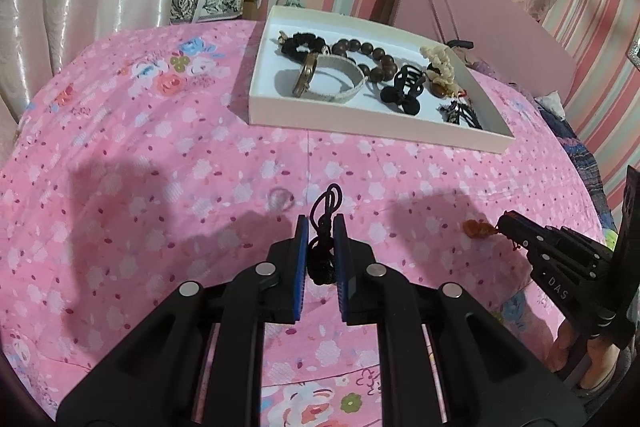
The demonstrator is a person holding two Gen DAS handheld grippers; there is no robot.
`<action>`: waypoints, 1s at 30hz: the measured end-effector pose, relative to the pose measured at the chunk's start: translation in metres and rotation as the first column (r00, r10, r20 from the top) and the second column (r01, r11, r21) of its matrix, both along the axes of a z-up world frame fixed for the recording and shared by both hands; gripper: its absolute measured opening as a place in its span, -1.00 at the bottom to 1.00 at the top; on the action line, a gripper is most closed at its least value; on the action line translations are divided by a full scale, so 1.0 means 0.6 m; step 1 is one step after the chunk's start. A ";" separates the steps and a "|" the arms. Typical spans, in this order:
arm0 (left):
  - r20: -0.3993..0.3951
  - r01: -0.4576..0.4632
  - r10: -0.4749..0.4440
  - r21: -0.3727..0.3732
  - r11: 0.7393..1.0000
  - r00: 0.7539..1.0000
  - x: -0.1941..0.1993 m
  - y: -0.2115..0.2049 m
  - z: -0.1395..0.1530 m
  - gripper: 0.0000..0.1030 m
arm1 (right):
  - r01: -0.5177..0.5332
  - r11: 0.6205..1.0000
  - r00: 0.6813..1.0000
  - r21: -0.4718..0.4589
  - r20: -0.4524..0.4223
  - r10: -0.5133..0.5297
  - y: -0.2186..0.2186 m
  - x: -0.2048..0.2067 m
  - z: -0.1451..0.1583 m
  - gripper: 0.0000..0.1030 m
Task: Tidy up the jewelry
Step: 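Carry the cord pendant to the tray with left tool while right tool carries the charm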
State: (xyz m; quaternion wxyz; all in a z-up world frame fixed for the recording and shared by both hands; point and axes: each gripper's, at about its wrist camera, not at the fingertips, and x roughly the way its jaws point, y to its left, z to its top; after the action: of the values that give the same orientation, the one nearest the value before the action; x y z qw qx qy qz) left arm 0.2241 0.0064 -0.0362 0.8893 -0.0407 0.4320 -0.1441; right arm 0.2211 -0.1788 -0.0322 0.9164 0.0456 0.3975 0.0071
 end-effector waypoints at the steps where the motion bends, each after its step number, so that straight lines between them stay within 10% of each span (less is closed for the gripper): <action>1: -0.001 -0.003 0.003 -0.004 1.000 1.000 0.001 0.001 0.003 -0.80 | 0.005 1.000 1.000 -0.004 0.001 -0.005 0.000 0.001 0.002 -0.86; 30: 0.127 -0.040 0.039 0.002 0.999 0.991 0.174 -0.040 0.128 -0.80 | 0.062 0.988 0.990 0.144 0.119 -0.080 -0.070 0.196 0.138 -0.86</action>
State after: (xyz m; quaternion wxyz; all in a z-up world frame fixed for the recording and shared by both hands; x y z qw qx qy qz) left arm 0.3282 -0.0178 0.0404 0.9178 -0.0379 0.3741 -0.1277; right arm 0.3388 -0.2205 0.0505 0.9337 0.1233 0.3361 0.0051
